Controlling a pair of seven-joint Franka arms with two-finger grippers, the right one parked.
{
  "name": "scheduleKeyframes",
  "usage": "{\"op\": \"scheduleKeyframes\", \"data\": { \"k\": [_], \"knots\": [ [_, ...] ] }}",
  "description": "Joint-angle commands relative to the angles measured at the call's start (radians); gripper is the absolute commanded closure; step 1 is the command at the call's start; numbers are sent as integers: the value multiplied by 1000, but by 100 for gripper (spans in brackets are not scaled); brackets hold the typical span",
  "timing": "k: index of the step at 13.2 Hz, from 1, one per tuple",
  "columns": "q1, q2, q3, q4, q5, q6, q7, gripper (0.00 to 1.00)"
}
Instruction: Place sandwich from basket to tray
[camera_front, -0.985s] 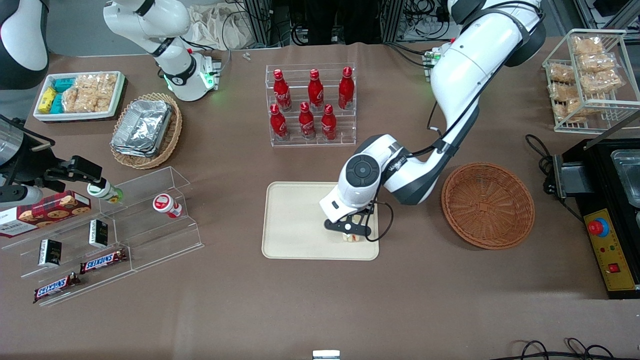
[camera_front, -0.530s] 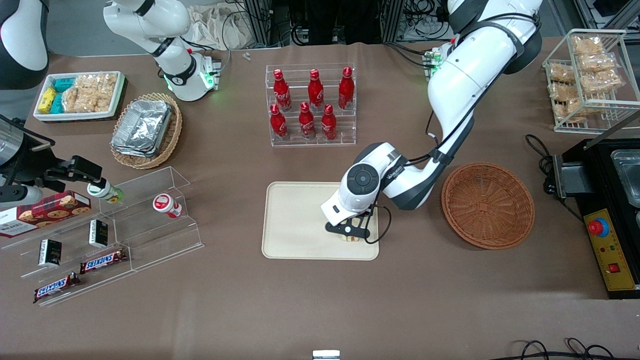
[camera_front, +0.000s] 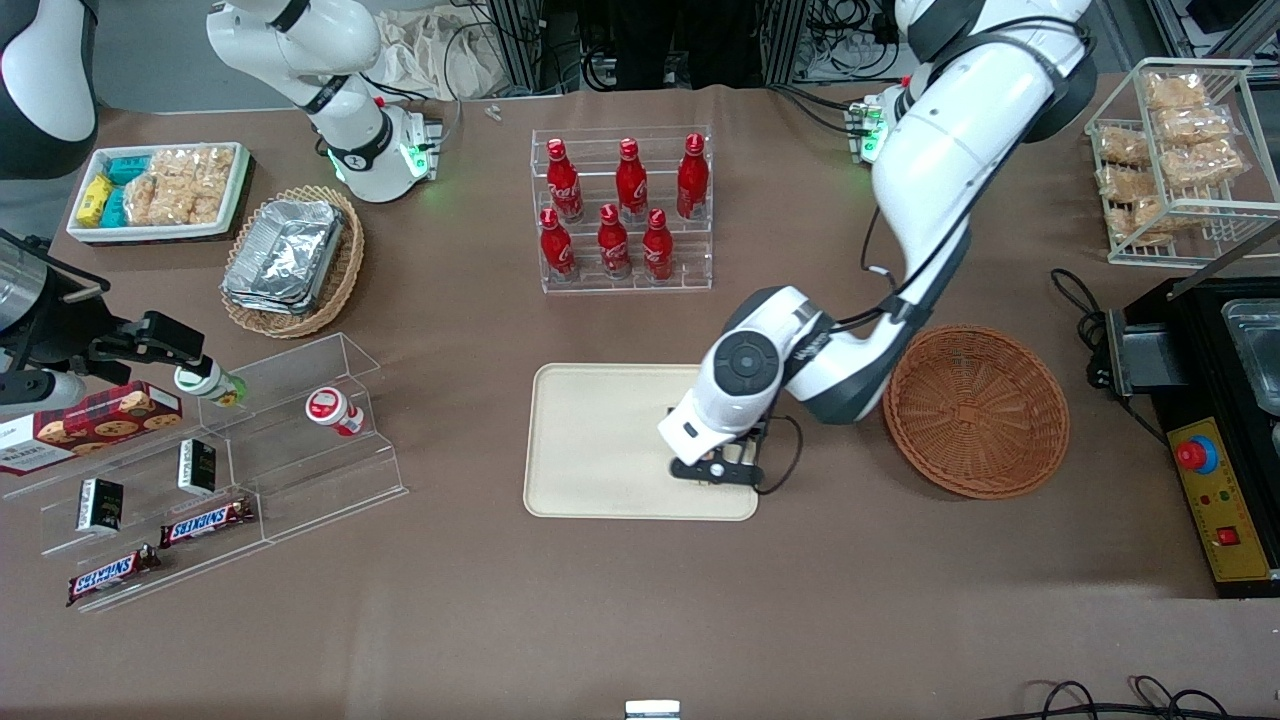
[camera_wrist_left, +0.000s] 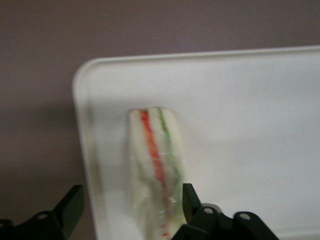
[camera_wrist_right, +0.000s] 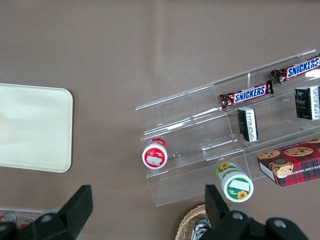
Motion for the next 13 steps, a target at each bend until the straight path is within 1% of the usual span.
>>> {"op": "scheduleKeyframes", "data": {
  "k": [1, 2, 3, 4, 6, 10, 11, 13],
  "knots": [
    [62, -137, -7, -25, 2, -135, -18, 0],
    [94, -170, -9, -25, -25, -178, -15, 0],
    [119, -204, -9, -28, -68, -211, -11, 0],
    [139, -239, -7, -33, -85, -245, -9, 0],
    [168, -316, -7, -57, -87, -294, -8, 0],
    [259, -495, -9, -200, -91, -272, -9, 0],
    [280, -529, -9, -215, -110, -272, -9, 0],
    [340, -565, -9, -220, -172, -282, -2, 0]
  ]
}}
